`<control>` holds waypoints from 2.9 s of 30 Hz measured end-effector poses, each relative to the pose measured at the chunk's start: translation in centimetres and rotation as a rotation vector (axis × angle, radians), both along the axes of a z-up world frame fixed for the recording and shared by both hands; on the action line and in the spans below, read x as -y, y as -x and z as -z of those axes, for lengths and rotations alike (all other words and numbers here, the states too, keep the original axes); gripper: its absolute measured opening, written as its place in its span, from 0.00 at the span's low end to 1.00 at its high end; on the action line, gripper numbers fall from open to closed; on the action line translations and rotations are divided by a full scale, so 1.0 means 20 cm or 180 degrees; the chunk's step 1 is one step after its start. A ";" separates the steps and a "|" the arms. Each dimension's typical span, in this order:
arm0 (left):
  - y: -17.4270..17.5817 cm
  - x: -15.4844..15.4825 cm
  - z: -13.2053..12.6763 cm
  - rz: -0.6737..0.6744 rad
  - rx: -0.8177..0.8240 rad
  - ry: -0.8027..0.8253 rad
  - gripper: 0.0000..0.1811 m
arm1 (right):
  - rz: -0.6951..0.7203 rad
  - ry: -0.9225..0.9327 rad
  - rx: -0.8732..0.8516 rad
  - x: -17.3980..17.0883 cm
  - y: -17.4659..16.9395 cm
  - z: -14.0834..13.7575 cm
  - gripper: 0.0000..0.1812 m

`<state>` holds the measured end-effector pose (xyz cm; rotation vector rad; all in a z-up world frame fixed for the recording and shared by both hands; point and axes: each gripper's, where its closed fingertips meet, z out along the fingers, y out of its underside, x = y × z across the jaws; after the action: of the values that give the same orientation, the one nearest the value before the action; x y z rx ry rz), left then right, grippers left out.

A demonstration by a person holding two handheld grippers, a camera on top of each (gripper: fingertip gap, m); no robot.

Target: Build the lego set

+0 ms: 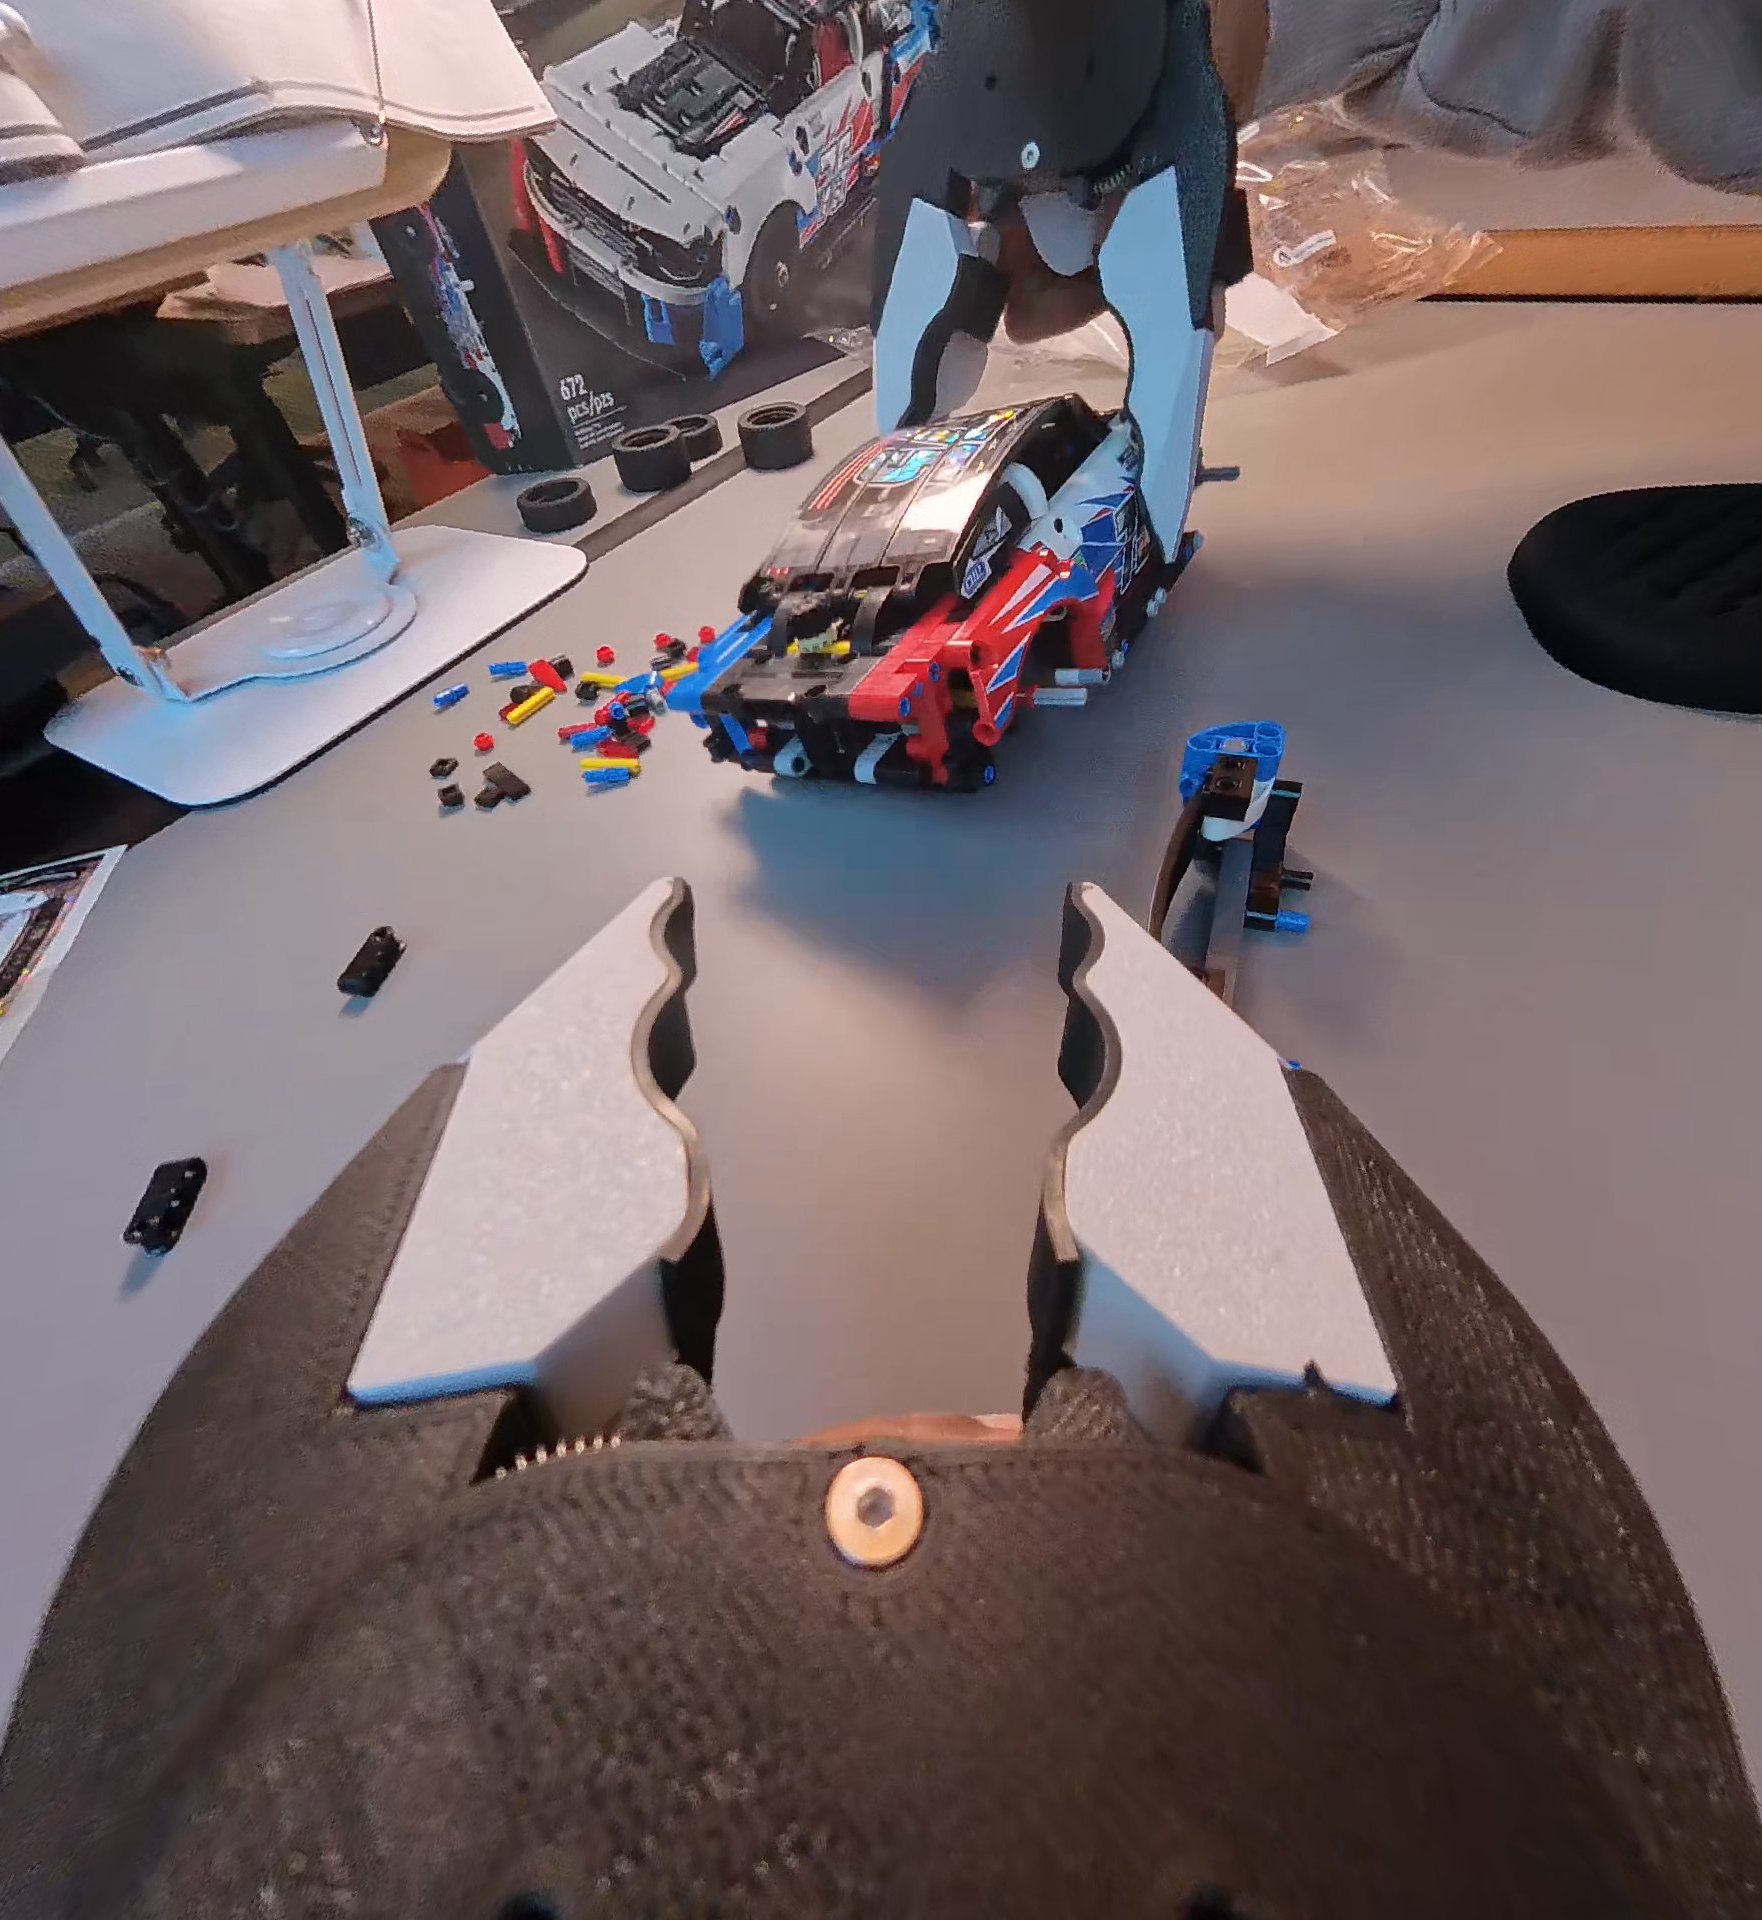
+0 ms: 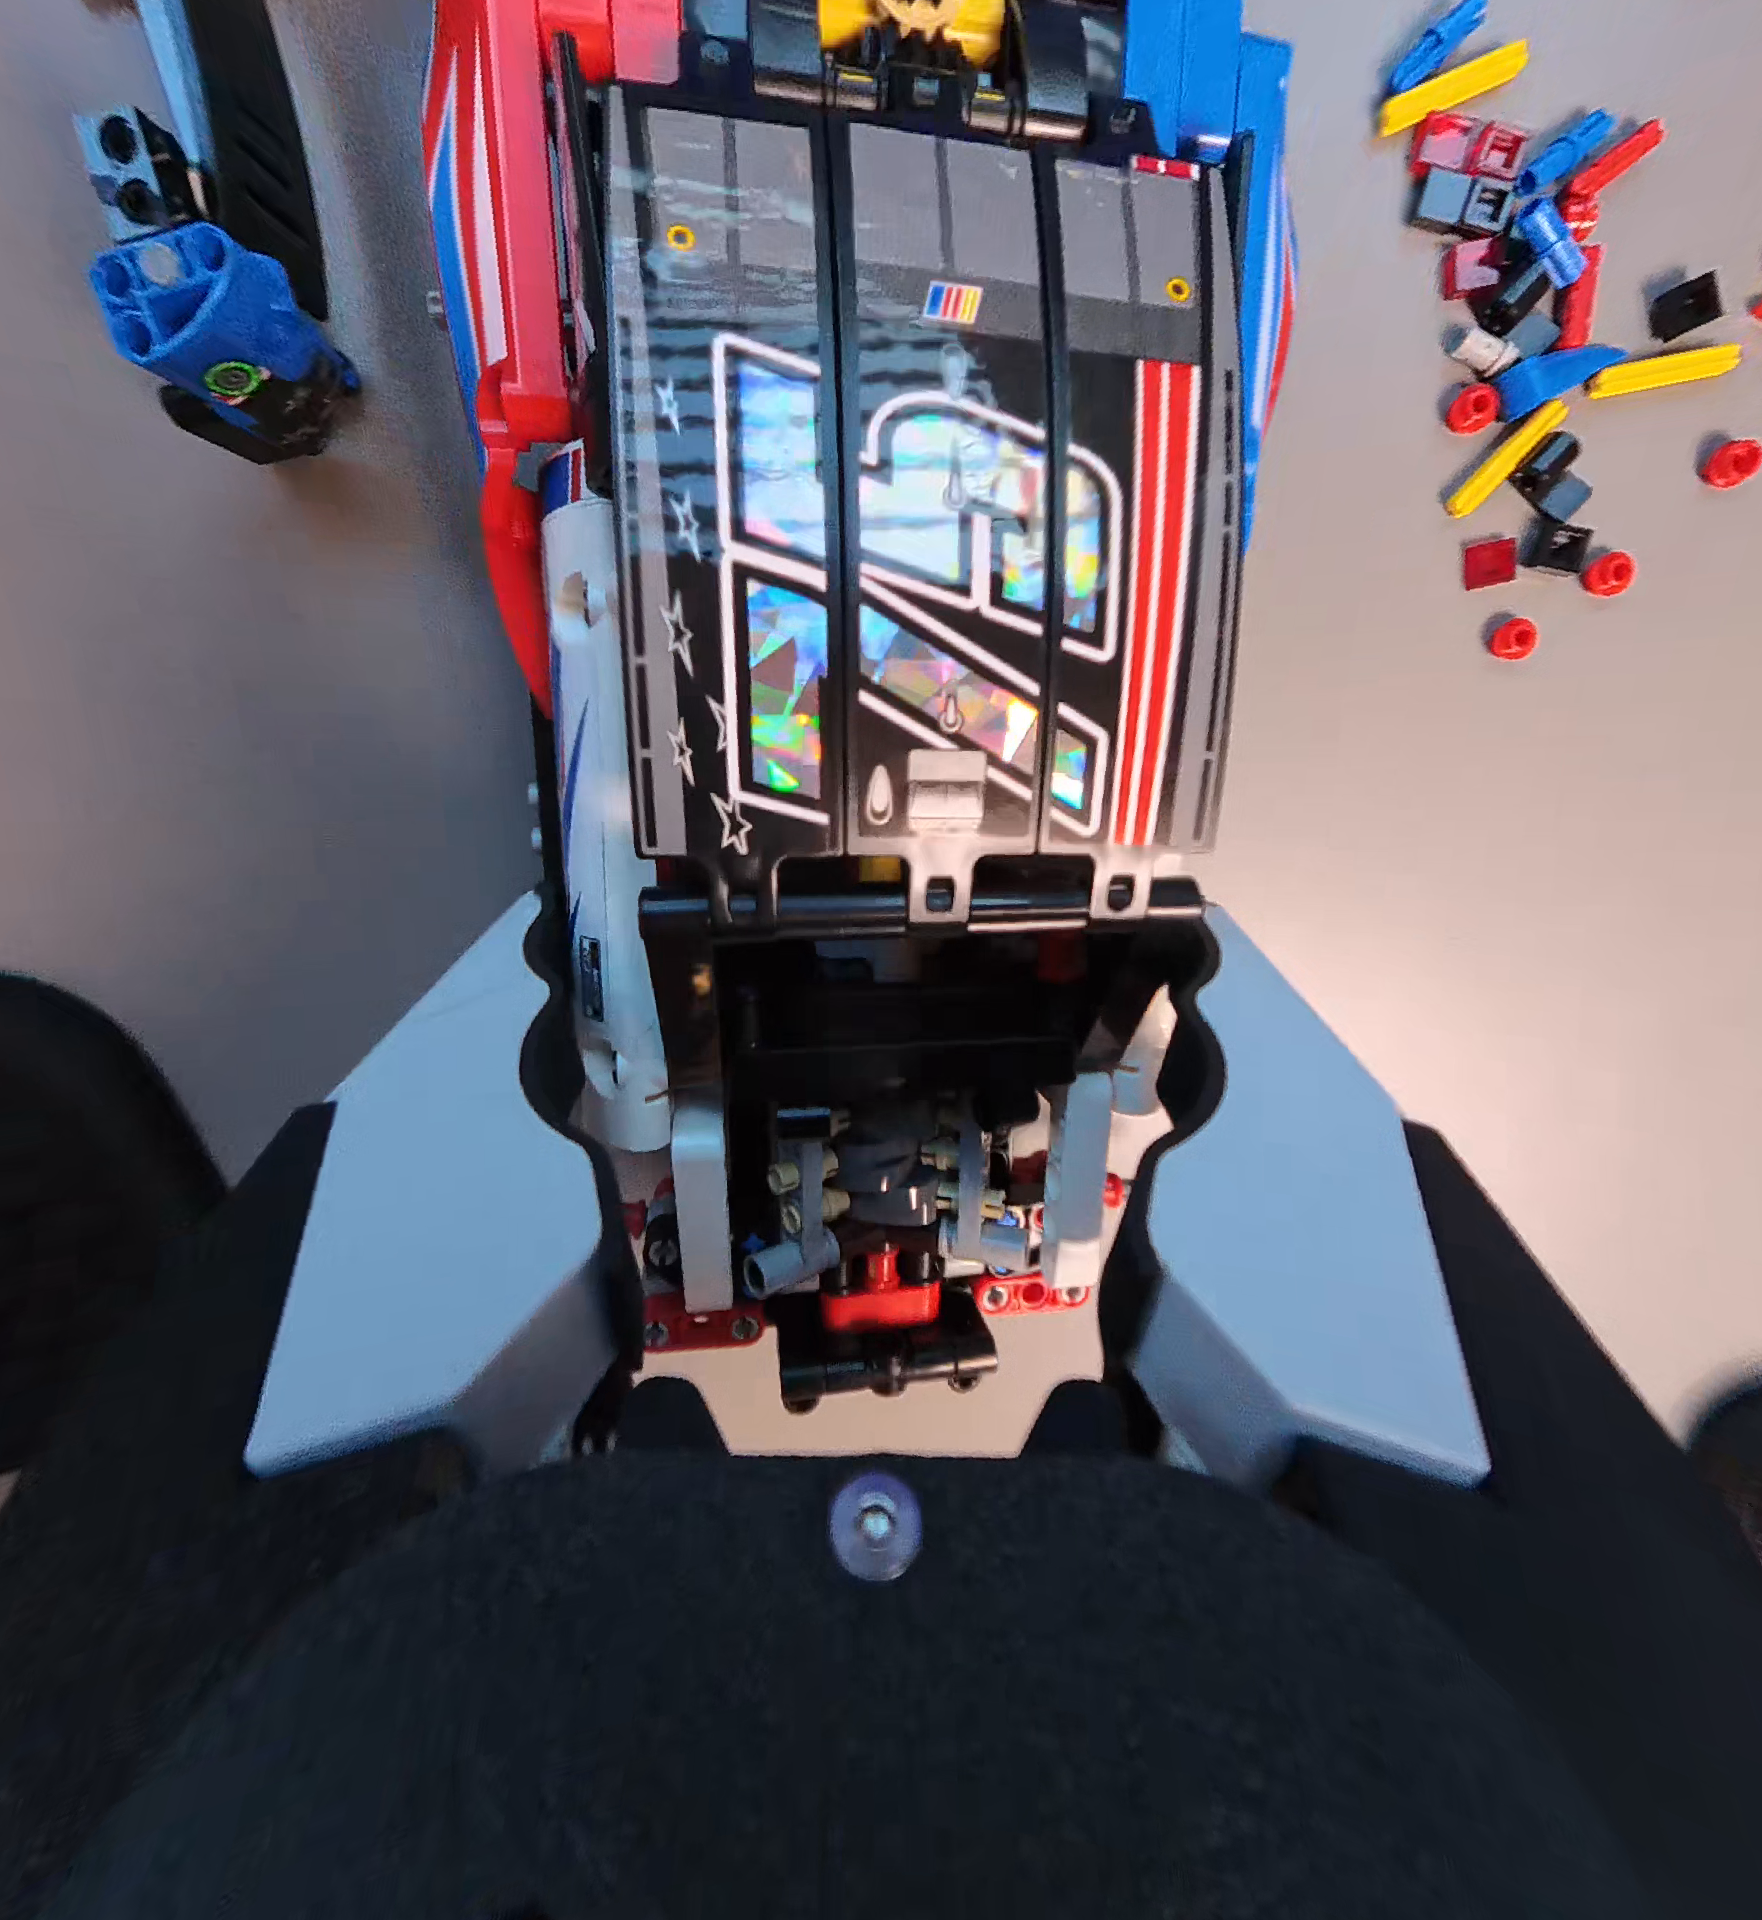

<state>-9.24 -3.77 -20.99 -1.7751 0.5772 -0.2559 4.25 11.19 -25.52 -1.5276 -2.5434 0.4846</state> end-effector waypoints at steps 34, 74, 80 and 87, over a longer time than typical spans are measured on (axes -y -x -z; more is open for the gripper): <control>-0.31 -0.37 0.02 0.1096 -0.0102 0.0881 0.41 | 0.0297 -0.1258 -0.1463 0.21 -0.09 -0.33 0.62; -0.50 -0.36 0.04 0.0630 0.1262 0.2049 0.35 | 0.3525 0.0461 -0.2549 0.43 0.00 -0.19 0.55; -0.48 -0.27 -0.03 0.0886 0.1369 0.2082 0.38 | 0.3327 -0.0542 -0.2490 0.45 0.07 -0.14 0.47; -0.47 -0.21 -0.04 0.0931 0.1595 0.1979 0.39 | 0.2719 -0.1530 -0.2316 0.43 0.19 -0.24 0.20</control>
<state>0.08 0.45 -20.17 -2.0964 0.4084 -1.1484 0.54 2.67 -20.66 -1.6375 -1.2012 0.2092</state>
